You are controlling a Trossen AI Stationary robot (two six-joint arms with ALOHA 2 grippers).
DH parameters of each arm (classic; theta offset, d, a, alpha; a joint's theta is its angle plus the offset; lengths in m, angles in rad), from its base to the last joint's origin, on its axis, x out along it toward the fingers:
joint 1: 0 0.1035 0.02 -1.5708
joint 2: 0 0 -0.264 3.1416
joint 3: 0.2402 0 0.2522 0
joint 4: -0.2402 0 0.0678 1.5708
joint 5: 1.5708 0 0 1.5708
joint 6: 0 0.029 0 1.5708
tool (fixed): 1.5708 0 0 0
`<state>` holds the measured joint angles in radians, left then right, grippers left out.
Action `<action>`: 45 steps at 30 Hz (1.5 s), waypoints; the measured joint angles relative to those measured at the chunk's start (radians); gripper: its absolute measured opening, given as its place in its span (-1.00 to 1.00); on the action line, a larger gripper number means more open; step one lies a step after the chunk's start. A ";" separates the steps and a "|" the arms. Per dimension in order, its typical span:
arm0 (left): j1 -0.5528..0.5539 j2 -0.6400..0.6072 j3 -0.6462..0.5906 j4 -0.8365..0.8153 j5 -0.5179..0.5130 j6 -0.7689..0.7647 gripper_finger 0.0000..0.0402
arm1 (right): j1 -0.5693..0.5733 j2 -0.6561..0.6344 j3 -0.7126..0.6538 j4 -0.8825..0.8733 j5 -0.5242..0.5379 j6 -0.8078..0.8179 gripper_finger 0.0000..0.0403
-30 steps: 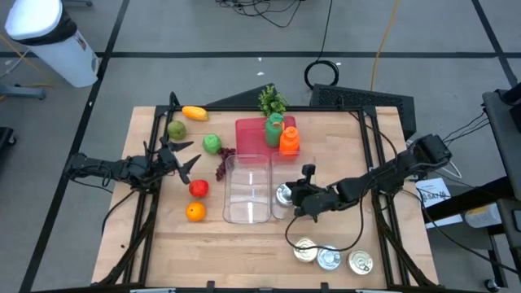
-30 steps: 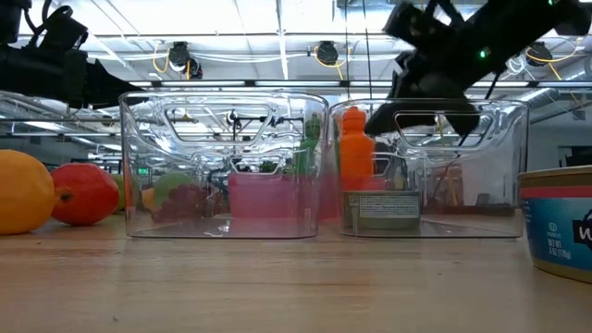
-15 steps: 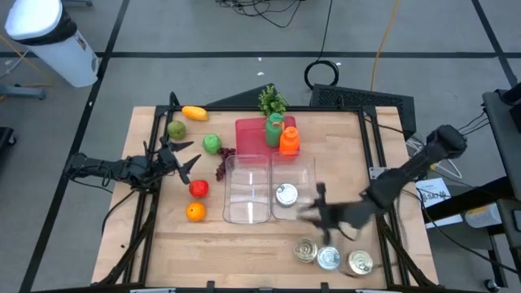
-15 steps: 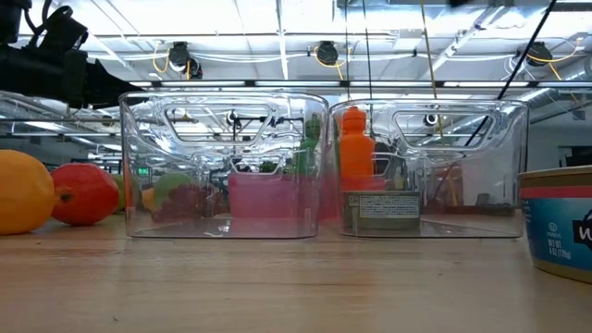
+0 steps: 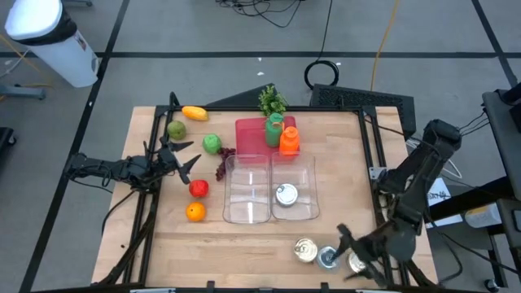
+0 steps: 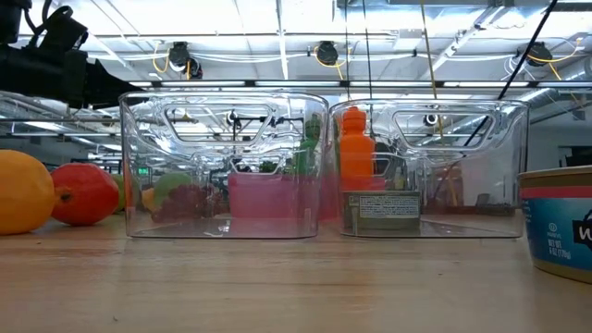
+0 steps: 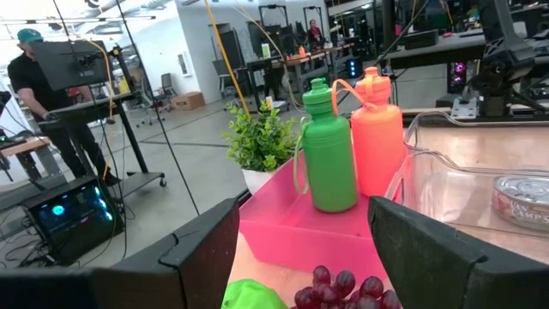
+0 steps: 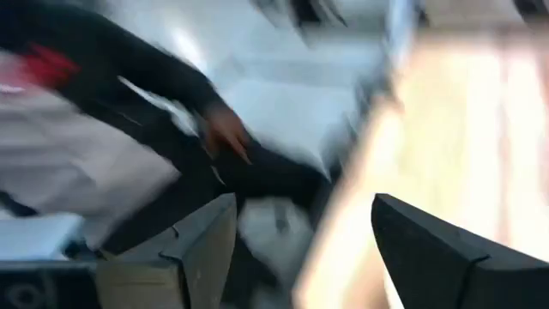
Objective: Pick & Place Food Item
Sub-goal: Put the right blue and pink tuna can into the right transparent bin
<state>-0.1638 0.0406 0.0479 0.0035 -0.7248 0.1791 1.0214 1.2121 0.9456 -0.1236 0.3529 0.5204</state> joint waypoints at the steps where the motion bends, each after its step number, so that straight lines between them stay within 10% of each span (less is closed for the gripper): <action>1: 0.000 0.000 0.000 0.000 0.000 0.000 0.36 | 0.004 0.000 0.017 -0.121 0.003 0.106 0.23; 9: 0.000 0.000 0.000 0.000 0.000 0.000 0.36 | 0.050 0.004 -0.091 -0.399 -0.124 0.595 0.06; 24: 0.000 0.000 0.000 0.000 0.000 0.000 0.36 | 0.080 0.003 -0.348 -0.127 -0.227 0.625 -0.04; 39: 0.000 0.000 0.000 0.000 0.000 0.000 0.36 | 0.080 -0.002 -0.417 -0.123 -0.301 0.624 -0.92; 45: 0.000 0.000 0.000 0.000 0.000 0.000 0.36 | 0.079 0.000 -0.442 -0.152 -0.233 0.645 -0.99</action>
<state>-0.1639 0.0406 0.0479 0.0033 -0.7250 0.1791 1.1004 1.2121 0.5037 -0.2759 0.1200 1.1654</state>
